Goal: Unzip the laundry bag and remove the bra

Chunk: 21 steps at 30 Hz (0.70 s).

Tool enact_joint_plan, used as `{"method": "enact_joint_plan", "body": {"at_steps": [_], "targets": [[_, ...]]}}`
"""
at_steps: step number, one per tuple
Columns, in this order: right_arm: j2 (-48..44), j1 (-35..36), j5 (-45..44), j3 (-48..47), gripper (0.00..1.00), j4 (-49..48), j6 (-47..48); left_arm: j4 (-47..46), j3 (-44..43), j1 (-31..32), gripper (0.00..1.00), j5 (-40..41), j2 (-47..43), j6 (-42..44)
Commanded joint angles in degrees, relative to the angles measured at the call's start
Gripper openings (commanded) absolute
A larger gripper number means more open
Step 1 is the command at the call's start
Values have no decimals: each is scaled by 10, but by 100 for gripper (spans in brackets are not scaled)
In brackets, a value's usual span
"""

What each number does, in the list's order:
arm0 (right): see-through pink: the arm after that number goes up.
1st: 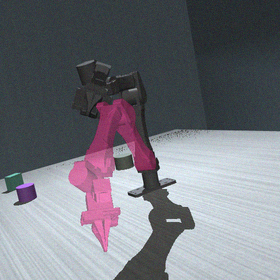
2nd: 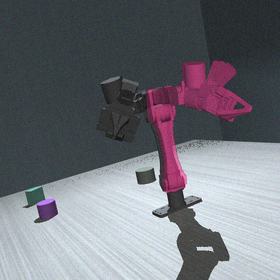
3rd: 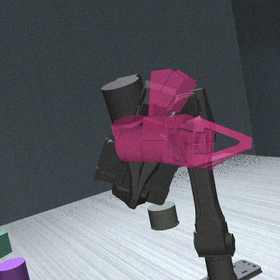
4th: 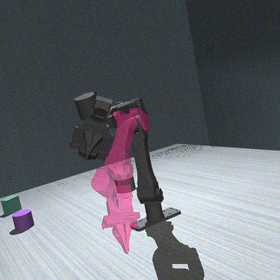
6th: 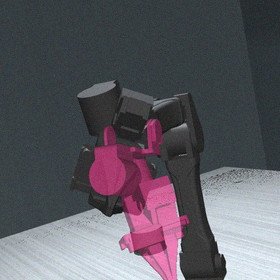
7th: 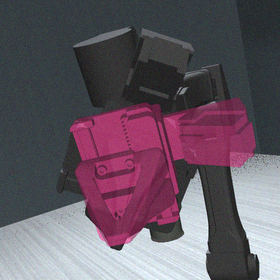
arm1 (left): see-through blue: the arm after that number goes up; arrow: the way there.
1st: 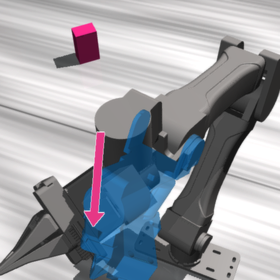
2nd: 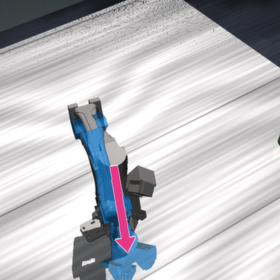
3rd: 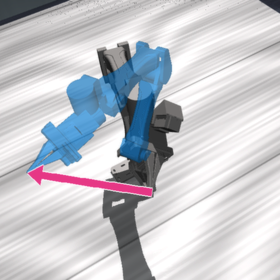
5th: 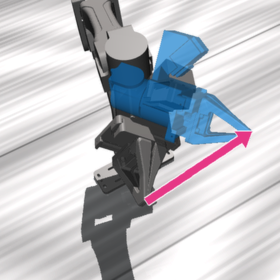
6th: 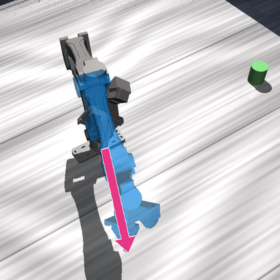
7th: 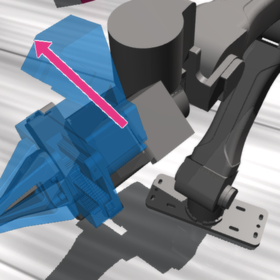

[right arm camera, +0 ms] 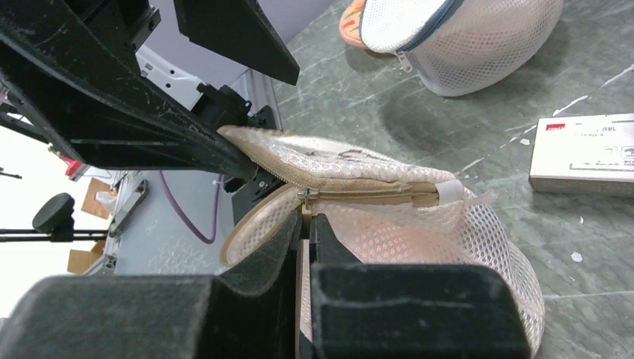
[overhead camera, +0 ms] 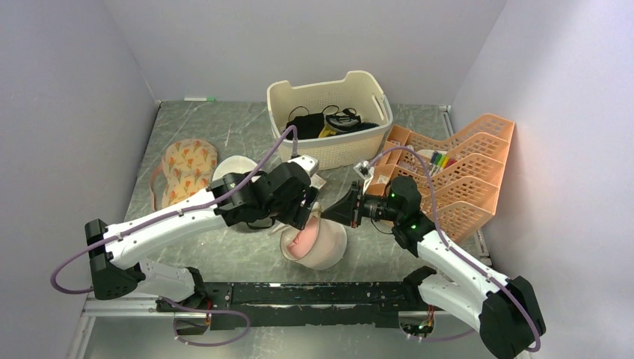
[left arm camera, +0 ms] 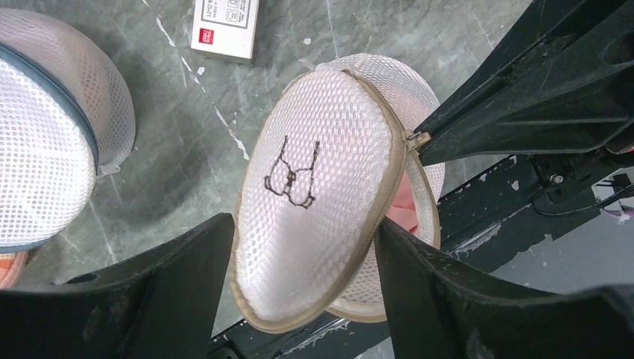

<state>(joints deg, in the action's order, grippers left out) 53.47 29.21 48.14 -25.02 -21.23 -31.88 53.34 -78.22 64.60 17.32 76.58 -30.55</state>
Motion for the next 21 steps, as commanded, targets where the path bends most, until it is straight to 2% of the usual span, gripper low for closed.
{"method": "enact_joint_plan", "body": {"at_steps": [1, 5, 11, 13, 17, 21], "targets": [[-13, -1, 17, -7, 0, -9, 7, -5, -18, 3, 78, 4, -1, 7], [-9, 0, 27, -5, 0, -27, -5, -23, -10, 9, 83, -18, 3, 12], [-13, 1, 28, -5, 0, -29, -7, -29, -10, 29, 81, -20, 31, 14], [-15, 0, 25, -6, 0, -19, -4, -20, -15, 36, 74, -7, 38, 13], [-17, 0, 12, -13, 0, 17, 23, 16, -29, 40, 53, 28, 45, 14], [-8, -2, -14, -35, 0, 94, 79, 55, -40, 41, 36, 55, 34, 23]]}}
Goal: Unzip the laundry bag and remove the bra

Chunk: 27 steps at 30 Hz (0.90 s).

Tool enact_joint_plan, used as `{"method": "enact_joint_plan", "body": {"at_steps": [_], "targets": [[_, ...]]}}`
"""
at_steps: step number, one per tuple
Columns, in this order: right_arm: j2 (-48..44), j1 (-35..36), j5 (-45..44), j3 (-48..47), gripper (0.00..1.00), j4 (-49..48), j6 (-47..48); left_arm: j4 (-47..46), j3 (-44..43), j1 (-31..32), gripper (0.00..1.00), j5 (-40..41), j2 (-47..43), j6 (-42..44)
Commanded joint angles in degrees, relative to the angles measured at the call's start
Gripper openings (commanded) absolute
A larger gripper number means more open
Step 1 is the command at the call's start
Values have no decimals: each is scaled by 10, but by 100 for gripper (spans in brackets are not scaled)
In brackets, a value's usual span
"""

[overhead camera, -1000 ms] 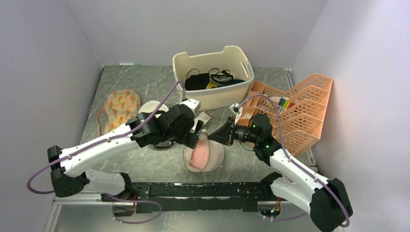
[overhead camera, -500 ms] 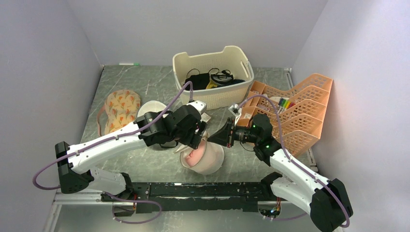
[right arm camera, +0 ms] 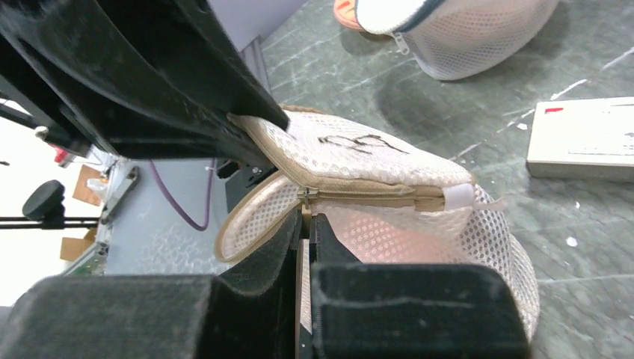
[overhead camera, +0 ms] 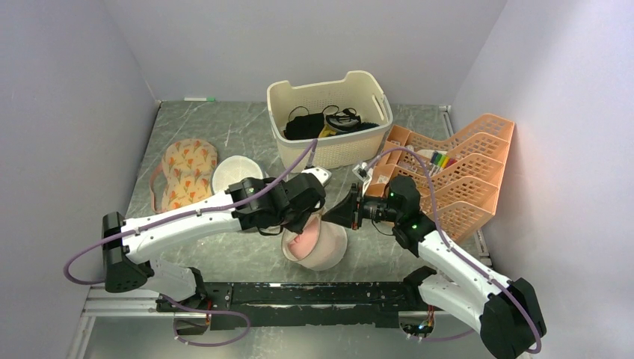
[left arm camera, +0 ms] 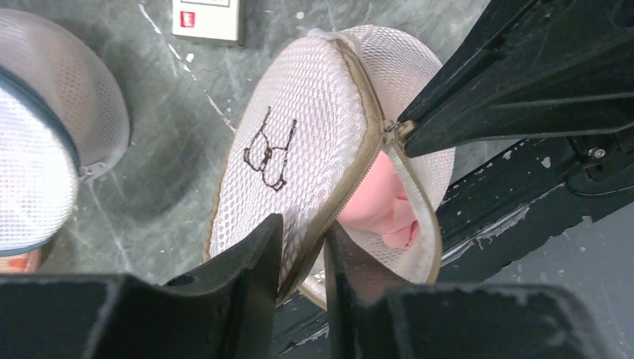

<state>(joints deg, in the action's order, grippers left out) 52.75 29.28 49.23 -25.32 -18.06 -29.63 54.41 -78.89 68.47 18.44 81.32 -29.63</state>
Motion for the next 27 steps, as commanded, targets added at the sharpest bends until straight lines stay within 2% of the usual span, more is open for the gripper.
{"method": "enact_joint_plan", "body": {"at_steps": [1, 5, 6, 14, 27], "targets": [[2, -2, -35, -36, 0, 73, 69, 56, -35, 3, 31, 47, -18, 17], [24, -5, -46, -49, 0, 90, 94, 76, -24, 6, 10, 48, -40, 32], [32, -7, -45, -52, 0, 91, 99, 81, -21, 7, 7, 47, -43, 36], [78, -30, -51, -89, 0, 111, 117, 110, -9, 25, 7, 24, -75, 40], [124, -31, 13, -80, 0, 43, 98, 103, -22, 29, 7, -25, -126, 55]]}}
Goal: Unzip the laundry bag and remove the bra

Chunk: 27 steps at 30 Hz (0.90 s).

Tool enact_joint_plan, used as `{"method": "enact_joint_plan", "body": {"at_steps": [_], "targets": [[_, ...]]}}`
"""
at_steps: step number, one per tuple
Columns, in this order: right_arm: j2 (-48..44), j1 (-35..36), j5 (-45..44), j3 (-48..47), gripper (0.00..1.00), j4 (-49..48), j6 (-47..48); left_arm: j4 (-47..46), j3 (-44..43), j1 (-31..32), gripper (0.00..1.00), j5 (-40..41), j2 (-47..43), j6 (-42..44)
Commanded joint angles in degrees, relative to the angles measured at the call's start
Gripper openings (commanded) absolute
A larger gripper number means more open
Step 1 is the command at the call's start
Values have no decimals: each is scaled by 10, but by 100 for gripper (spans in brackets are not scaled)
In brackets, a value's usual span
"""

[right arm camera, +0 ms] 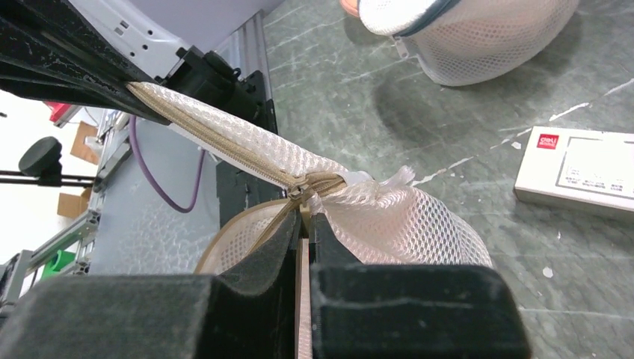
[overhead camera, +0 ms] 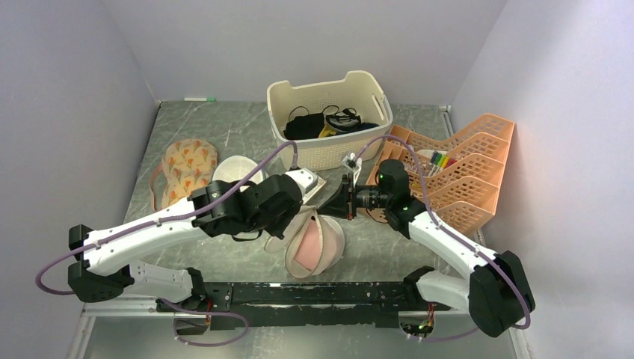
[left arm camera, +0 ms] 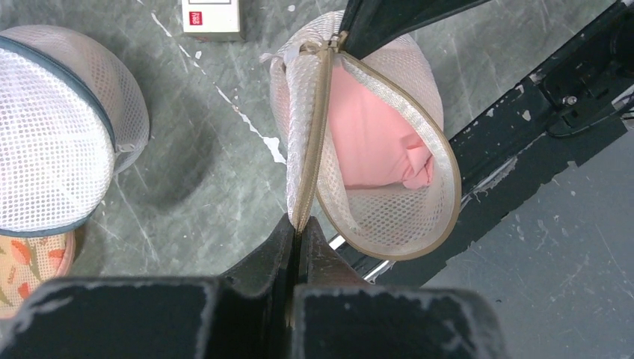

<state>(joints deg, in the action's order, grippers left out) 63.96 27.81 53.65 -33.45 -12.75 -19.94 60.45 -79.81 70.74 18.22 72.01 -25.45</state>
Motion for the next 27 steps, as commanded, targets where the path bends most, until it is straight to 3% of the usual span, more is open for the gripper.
{"method": "enact_joint_plan", "body": {"at_steps": [1, 2, 5, 11, 13, 16, 19, 27], "targets": [[10, -17, -35, 1, 0, -9, -2, 41, -15, 6, 7, -20, -32, 9], [8, -16, -49, -4, 0, 3, -5, 38, -16, 6, 7, -19, -30, 2], [-7, -16, -113, -34, 14, 86, -1, 43, -23, 5, 7, 3, -20, -37], [-65, -16, -258, -91, 59, 259, 2, 80, -61, -43, 7, 40, 18, -126], [-78, -13, -284, -102, 67, 294, -4, 66, -55, -76, 7, 21, 19, -138], [-95, 1, -284, -96, 74, 311, -25, 35, -26, -134, 7, -23, 14, -140], [-116, 62, -304, -77, 78, 304, -60, 22, -9, -185, 7, -51, 2, -140], [-71, 297, -500, -97, 86, 322, -134, 5, 5, -220, 7, -77, -21, -142]]}}
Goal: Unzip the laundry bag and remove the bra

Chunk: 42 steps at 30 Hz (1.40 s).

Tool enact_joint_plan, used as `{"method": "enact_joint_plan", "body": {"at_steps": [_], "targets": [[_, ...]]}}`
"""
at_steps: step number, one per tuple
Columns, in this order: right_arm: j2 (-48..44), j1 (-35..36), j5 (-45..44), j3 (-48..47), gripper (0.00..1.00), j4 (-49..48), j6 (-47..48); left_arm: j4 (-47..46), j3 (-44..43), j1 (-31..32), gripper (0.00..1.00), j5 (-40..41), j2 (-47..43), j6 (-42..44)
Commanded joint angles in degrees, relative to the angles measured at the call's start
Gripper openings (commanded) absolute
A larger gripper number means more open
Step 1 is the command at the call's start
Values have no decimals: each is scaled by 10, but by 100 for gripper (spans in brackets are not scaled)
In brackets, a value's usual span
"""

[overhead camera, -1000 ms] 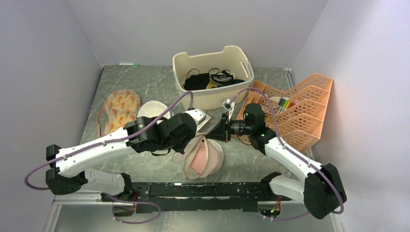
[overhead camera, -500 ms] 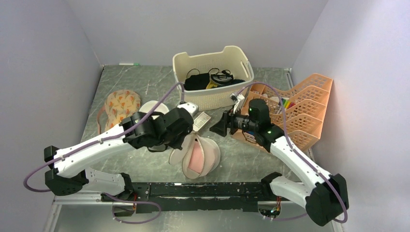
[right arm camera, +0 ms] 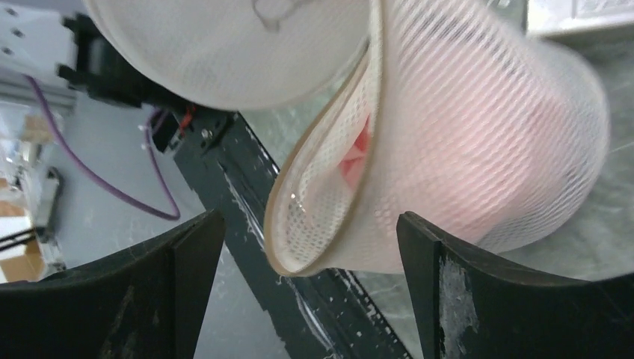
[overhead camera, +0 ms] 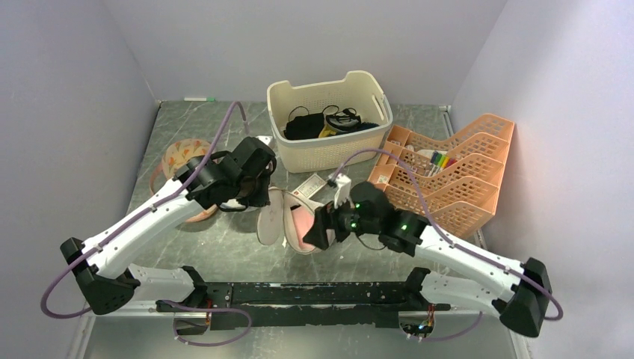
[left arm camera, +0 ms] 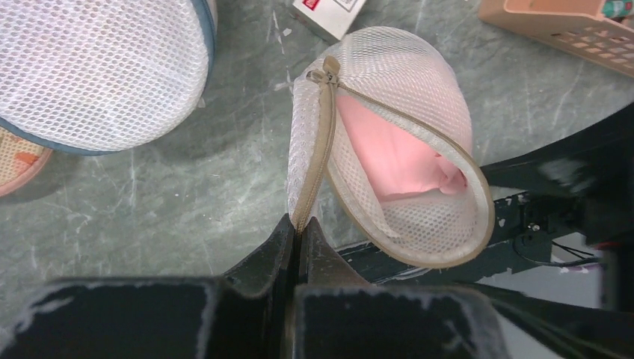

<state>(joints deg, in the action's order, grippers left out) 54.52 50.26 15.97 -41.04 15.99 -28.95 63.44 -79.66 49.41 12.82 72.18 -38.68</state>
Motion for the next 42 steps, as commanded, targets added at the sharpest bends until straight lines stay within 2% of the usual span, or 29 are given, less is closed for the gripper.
{"method": "enact_joint_plan", "body": {"at_steps": [1, 4, 7, 9, 12, 13, 17, 21, 26, 30, 32, 34, 36, 38, 39, 42], "targets": [[34, 91, -145, -32, 87, 43, -47, -26, 6, -7, 7, -27, -25, -10], [77, 113, -231, -52, 86, 87, -56, -24, 10, -7, 7, -33, -32, -10], [101, 113, -347, -58, 80, 144, -69, -10, 8, -7, 7, -31, -40, -6], [92, 112, -387, -43, 68, 141, -55, 2, 7, -6, 7, -30, -47, 0], [70, 107, -449, -36, 38, 149, -40, 30, 13, -7, 7, -3, -52, -2], [63, 102, -461, -38, 33, 146, -32, 38, 19, -7, 7, 4, -54, -3], [40, 71, -430, -23, 27, 76, 40, 42, 41, -6, 7, 8, -55, -1], [68, -20, -327, -28, 18, 46, 99, 43, 51, -7, 7, 6, -37, 9], [98, -70, -217, -40, 20, 2, 159, 10, 83, -8, 7, 8, -23, 30], [138, -87, -246, -69, 23, 27, 134, -32, 88, -20, 17, 11, -21, 44], [149, -87, -277, -75, 26, 40, 119, -49, 85, -25, 28, 14, -12, 57], [155, -87, -296, -83, 36, 52, 115, -41, 83, -30, 39, 42, 7, 62], [153, -86, -294, -89, 41, 63, 119, -25, 77, -40, 54, 74, 32, 76], [139, -86, -289, -93, 46, 80, 119, 0, 60, -51, 76, 125, 49, 74], [127, -86, -284, -93, 50, 87, 119, 2, 51, -55, 83, 134, 52, 78], [92, -86, -265, -77, 60, 97, 112, -28, 35, -57, 94, 99, 43, 94]]}}
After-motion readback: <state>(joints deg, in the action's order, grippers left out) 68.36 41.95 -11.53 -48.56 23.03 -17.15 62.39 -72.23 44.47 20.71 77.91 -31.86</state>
